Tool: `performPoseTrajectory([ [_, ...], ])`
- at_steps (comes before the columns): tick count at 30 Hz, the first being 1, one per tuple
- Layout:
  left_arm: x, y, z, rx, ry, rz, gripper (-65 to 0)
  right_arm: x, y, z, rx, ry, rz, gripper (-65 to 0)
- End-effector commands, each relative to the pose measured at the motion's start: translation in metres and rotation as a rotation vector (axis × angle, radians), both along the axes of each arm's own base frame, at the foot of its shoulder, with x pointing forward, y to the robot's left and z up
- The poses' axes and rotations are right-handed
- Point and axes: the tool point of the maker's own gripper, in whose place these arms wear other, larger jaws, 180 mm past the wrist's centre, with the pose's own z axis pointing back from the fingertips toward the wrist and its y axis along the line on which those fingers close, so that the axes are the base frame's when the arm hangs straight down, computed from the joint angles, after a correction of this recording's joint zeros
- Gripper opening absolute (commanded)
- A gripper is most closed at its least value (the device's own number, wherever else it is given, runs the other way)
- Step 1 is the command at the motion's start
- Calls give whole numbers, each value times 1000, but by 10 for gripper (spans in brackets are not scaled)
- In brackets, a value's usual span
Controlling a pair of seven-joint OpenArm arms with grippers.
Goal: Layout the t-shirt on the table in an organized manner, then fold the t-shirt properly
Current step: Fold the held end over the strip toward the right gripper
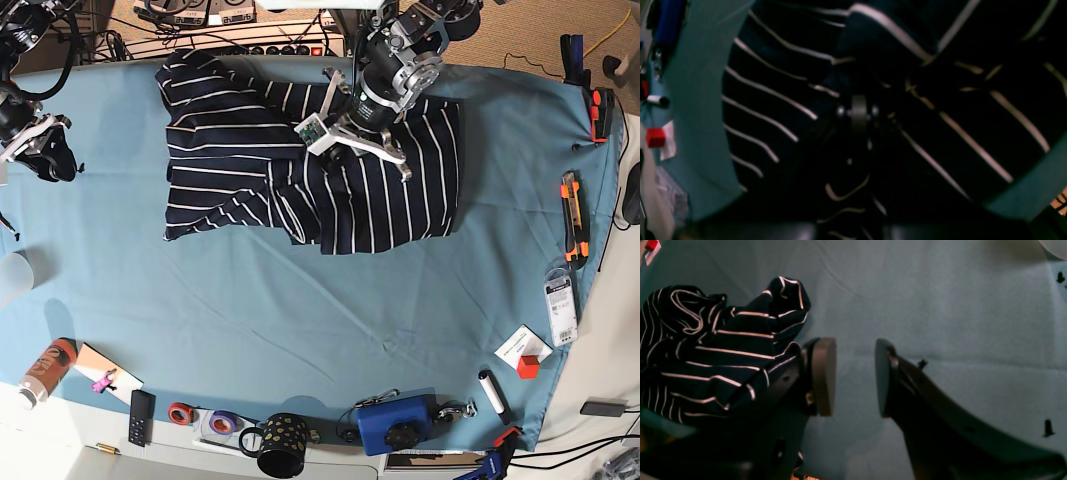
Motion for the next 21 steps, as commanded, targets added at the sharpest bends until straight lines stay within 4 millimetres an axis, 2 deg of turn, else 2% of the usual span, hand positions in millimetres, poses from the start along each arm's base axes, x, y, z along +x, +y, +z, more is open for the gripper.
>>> performPoseTrajectory([
  [1,7,-1,16,-25,-46,13,-650,6,-3,16,-22,-51,9,-448],
  [7,2,13,18,33,4,62,-650,6,-3,16,-22,-52,9,-448],
  [12,-35,-4,-2,-13,160,-39,-650,6,-3,16,-22,-52,9,-448],
  [16,-62,-16,-9,-41,214,-110,-650,7,-3,16,-22,-53,9,-448],
  [21,-75,-18,-5,-62,233,-124,-650,7,-3,16,-22,-53,9,-448],
])
